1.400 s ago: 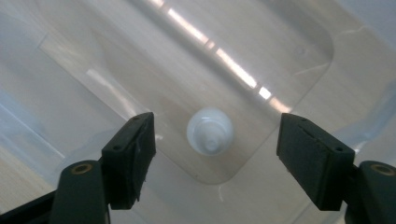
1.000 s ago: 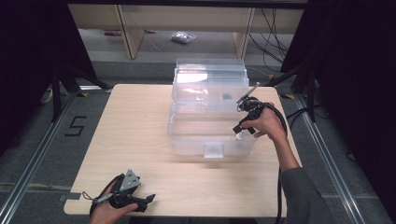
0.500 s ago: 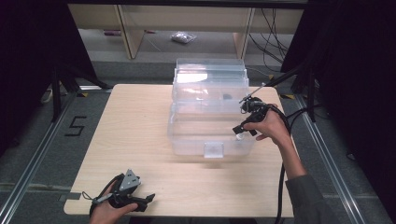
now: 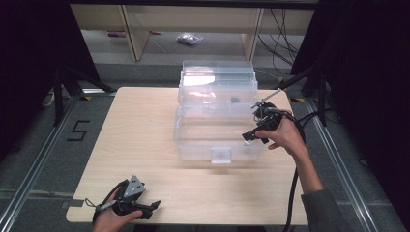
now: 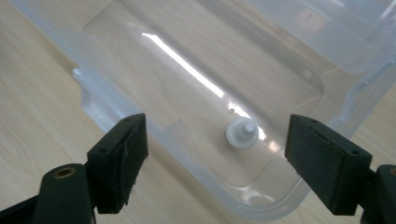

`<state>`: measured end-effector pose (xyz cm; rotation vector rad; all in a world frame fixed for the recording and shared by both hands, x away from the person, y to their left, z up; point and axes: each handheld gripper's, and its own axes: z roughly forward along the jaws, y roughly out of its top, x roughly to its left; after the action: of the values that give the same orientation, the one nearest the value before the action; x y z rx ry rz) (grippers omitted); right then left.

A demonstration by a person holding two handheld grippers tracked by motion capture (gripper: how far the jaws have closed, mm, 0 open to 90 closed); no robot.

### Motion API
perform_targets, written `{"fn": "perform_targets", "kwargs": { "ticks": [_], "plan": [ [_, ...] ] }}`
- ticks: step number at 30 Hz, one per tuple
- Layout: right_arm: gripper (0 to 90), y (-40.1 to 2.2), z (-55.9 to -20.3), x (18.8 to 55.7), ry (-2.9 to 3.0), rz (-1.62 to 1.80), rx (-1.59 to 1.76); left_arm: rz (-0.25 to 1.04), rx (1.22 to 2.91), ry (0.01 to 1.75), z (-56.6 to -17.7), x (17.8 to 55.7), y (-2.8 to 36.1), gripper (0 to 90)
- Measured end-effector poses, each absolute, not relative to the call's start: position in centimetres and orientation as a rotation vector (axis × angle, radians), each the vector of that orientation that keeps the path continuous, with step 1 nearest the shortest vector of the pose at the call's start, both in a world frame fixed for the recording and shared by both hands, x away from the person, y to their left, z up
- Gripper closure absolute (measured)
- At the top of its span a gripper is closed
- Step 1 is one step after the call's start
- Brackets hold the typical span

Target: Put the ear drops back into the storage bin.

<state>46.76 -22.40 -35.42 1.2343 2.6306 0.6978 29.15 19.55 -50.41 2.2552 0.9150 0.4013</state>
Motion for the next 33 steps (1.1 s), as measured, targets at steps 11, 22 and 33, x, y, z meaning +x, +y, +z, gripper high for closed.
{"fn": "perform_targets", "kwargs": {
  "ticks": [11, 22, 33],
  "plan": [
    [22.2, -23.5, -35.6, 44.6, 2.599, 0.774, 1.210, 0.406, 2.252, 0.919, -50.4, 29.1, 19.6, 15.3],
    [22.1, -25.2, -36.2, 41.9, 2.554, 0.857, 1.207, 0.408, 2.262, 0.914, -50.4, 29.1, 19.6, 15.2],
    [21.9, -25.5, -37.0, 40.8, 2.538, 0.890, 1.207, 0.410, 2.263, 0.915, -50.4, 29.1, 19.6, 15.2]
  ]
}}
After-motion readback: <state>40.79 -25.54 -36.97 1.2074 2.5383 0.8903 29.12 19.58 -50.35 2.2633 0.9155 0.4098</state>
